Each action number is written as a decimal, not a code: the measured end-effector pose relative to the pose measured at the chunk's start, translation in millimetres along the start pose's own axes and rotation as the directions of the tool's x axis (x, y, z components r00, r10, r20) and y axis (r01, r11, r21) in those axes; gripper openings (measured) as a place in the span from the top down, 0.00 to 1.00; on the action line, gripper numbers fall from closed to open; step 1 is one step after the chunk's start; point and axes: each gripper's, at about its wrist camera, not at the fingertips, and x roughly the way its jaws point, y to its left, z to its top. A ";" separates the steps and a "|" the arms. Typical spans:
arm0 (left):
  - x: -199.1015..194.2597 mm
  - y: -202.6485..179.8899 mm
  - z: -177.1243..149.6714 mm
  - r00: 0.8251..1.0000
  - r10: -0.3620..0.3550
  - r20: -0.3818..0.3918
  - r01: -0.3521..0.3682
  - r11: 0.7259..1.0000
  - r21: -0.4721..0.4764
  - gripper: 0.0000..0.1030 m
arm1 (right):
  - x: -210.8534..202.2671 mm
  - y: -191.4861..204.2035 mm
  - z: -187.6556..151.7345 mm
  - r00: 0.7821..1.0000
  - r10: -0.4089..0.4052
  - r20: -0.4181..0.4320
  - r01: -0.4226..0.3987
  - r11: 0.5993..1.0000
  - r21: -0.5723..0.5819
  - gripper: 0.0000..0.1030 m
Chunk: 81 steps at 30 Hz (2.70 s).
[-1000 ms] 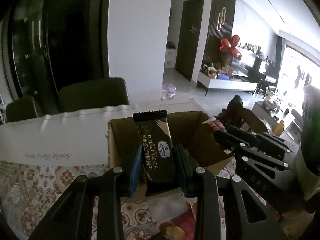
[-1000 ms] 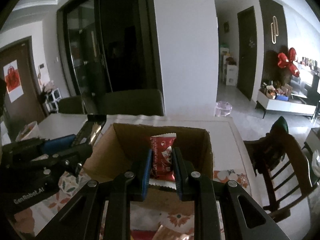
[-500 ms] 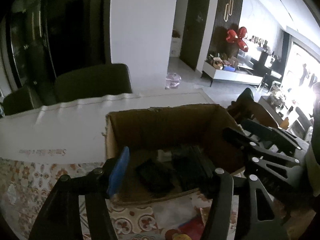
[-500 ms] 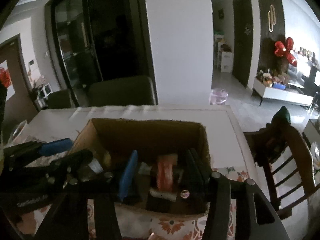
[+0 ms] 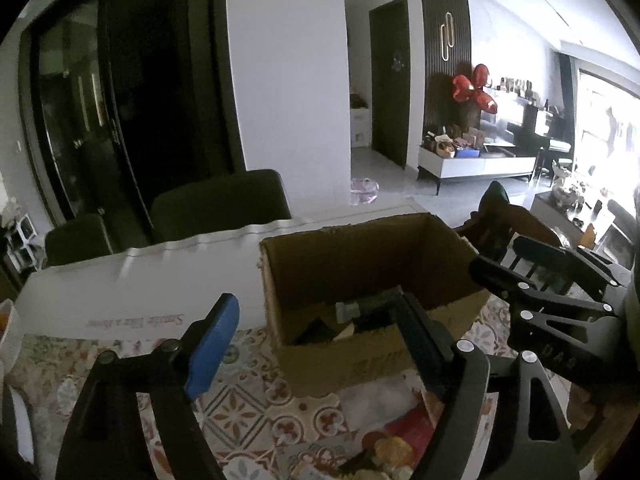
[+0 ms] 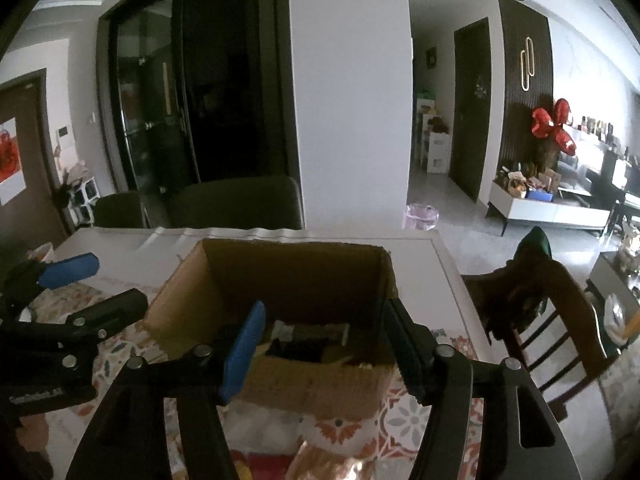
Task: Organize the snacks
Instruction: 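Move both tools back over the snack pile, then grasp the black-and-gold packet with the left tool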
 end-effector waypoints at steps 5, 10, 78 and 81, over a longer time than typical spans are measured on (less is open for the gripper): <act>-24.9 7.8 -15.4 1.000 -0.006 0.023 0.007 1.000 -0.016 0.22 | -20.2 7.7 -14.3 1.000 0.016 0.015 -0.016 1.000 0.014 0.39; -43.6 16.2 -35.2 1.000 -0.002 0.030 0.003 1.000 -0.026 0.22 | -30.3 20.1 -30.2 0.999 0.038 0.002 -0.038 0.999 0.004 0.39; 67.4 -41.4 -194.9 0.942 -0.008 -0.337 -0.066 0.976 -0.208 0.57 | -11.1 -2.5 -183.4 0.984 -0.014 -0.179 0.017 1.000 0.015 0.39; 67.8 -42.7 -195.2 0.946 0.010 -0.323 -0.078 0.977 -0.201 0.60 | -9.2 0.6 -183.5 0.983 -0.003 -0.185 0.006 1.000 0.017 0.39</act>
